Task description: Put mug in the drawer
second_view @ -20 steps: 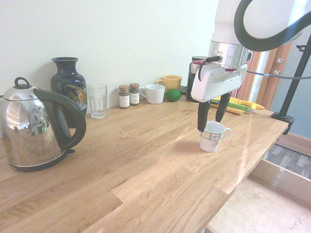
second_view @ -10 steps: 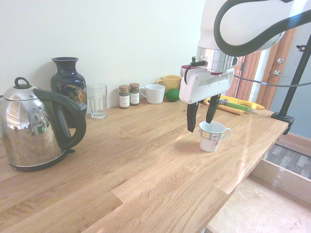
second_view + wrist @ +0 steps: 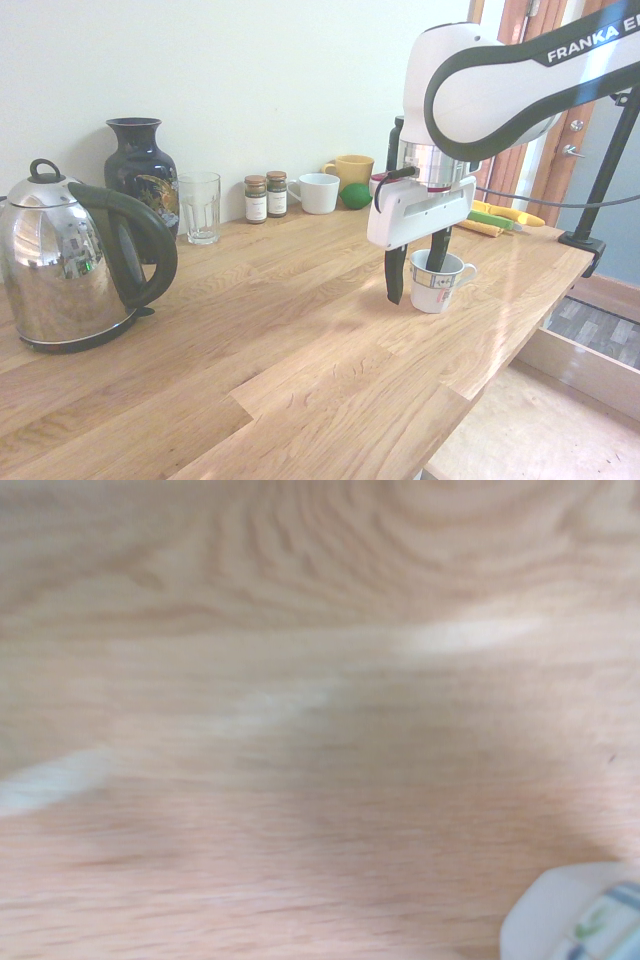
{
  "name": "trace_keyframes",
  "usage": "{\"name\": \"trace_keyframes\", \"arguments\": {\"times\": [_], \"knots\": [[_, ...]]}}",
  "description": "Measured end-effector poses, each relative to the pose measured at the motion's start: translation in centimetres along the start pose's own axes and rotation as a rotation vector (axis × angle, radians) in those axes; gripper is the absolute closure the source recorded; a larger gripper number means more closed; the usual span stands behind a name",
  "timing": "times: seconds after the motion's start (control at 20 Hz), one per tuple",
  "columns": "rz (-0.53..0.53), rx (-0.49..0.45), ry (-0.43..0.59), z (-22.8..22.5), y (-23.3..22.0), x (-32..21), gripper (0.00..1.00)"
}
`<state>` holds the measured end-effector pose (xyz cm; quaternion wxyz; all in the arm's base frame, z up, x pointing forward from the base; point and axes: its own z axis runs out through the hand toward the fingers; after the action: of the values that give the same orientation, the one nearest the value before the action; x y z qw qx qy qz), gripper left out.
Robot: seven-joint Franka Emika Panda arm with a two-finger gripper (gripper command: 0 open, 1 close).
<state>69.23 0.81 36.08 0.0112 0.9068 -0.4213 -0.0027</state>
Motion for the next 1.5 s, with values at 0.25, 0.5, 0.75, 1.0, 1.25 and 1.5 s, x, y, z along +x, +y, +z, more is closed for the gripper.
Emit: {"name": "trace_keyframes", "arguments": {"times": [0.25, 0.5, 0.75, 1.0, 1.25, 1.5], "knots": [[0.014, -0.011, -0.015, 1.9, 0.3, 0.5, 1.00], [0.023, -0.006, -0.014, 2.0, 0.5, 0.8, 1.00], [0.024, -0.006, -0.014, 2.0, 0.5, 0.8, 1.00], [0.024, -0.005, -0.015, 2.0, 0.5, 0.8, 1.00], [0.025, -0.005, -0.017, 2.1, 0.5, 0.8, 1.00], [0.028, -0.009, -0.019, 2.4, 0.7, 0.8, 1.00]]}}
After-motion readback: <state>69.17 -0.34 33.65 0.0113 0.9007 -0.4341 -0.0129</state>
